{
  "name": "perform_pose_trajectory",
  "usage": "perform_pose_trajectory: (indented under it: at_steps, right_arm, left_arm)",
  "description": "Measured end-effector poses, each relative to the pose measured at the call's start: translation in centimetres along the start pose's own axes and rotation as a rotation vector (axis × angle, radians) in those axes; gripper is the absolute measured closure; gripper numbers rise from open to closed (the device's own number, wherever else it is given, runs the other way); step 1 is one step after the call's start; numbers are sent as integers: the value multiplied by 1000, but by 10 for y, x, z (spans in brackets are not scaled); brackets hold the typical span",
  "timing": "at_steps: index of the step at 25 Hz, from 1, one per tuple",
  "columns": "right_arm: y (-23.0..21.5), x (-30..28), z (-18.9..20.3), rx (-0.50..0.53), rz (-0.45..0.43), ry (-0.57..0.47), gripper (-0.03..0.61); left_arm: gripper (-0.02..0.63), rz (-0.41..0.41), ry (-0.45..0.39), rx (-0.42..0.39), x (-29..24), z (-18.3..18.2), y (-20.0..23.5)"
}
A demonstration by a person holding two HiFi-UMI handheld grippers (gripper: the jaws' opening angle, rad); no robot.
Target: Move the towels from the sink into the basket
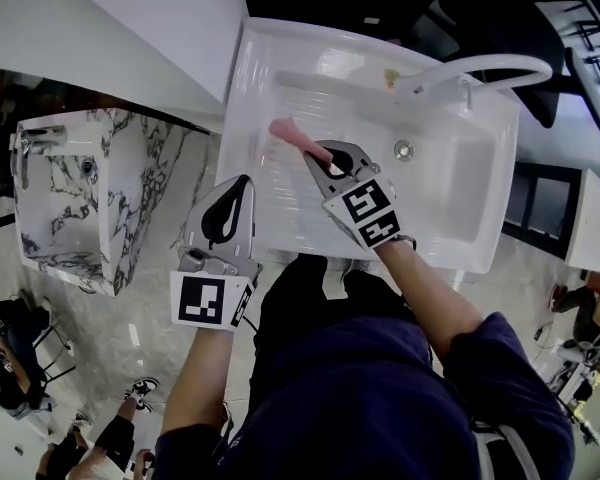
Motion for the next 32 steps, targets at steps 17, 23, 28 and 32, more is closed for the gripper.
perform_pose_trajectory:
  at_steps: [17, 23, 28, 32]
  right_arm:
    - [-29, 151, -38, -15, 109, -184, 560]
    - [-44, 214, -36, -17, 154, -227, 560]
    - [-62, 273, -30, -21, 186, -264, 560]
    - [-78, 323, -19, -23, 207, -278, 561]
  left_arm:
    - [611, 136, -44, -76, -26, -40, -125]
    - [611, 196, -52, -99, -38, -49, -182]
    - [611, 234, -57, -119, -49, -52, -240]
    - [611, 257, -58, -132, -57, -51, -289]
Point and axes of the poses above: the fingertips, and each gripper's own axes: x backward along the fingers, y to its left, z out of its underside, the point moved 6 cm from there along x, backward along the fingers, and after that the axes turned 14 degrees about -y, right-handed, at the moved point
